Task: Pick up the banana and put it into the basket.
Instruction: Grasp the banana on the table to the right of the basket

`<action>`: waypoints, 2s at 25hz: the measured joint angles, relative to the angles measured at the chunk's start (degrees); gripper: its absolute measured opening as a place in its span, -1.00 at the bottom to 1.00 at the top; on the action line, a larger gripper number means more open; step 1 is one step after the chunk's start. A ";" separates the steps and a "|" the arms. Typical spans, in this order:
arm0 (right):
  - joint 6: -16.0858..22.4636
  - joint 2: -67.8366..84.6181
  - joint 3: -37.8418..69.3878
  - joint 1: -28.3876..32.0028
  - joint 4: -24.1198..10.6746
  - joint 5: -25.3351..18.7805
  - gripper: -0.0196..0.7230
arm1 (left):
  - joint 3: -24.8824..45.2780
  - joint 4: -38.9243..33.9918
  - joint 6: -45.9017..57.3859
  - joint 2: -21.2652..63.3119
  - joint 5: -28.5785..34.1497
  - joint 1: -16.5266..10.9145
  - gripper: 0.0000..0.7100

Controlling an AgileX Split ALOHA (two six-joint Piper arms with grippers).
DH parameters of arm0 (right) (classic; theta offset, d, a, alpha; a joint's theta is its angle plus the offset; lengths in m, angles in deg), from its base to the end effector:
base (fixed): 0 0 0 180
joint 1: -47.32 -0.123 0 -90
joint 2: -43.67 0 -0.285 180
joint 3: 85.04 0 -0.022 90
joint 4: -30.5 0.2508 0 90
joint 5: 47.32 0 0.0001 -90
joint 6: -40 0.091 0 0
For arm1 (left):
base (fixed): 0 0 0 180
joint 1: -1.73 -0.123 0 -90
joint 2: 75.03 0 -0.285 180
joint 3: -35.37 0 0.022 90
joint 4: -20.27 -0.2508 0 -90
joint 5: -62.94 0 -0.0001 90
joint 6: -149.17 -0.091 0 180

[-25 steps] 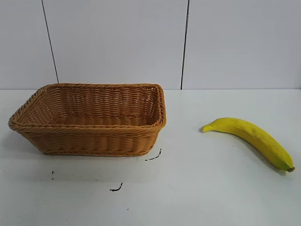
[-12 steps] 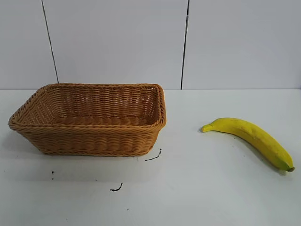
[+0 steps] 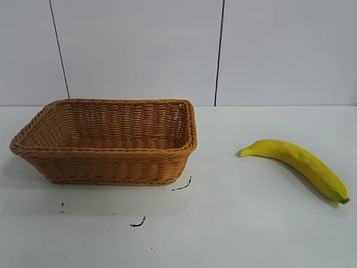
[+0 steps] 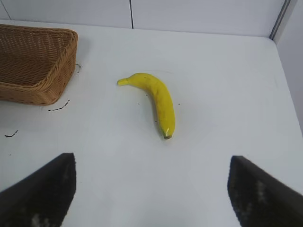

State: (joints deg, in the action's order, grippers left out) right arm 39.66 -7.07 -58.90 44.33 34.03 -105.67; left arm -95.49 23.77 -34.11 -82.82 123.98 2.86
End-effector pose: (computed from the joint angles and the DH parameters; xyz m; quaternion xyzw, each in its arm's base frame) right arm 0.1225 0.0112 0.3575 -0.0219 0.9240 0.0392 0.3798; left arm -0.0041 -0.0048 0.2743 0.0341 0.8560 -0.0209 0.5155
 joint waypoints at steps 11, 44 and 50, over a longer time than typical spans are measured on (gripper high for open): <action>-2.48 -37.09 -19.20 0.00 -0.43 0.23 0.74 | 0.00 0.00 0.00 0.00 0.00 0.00 0.96; -27.73 -65.86 -37.07 -0.11 1.53 -4.55 0.74 | 0.00 0.00 0.00 0.00 0.00 0.00 0.96; -27.73 -66.05 -29.55 -0.11 0.62 4.33 0.74 | 0.00 0.00 0.00 0.00 0.00 0.00 0.96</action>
State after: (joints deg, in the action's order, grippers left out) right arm 11.93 -73.12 -88.45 44.22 34.65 -101.34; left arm -95.49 23.77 -34.11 -82.82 123.98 2.86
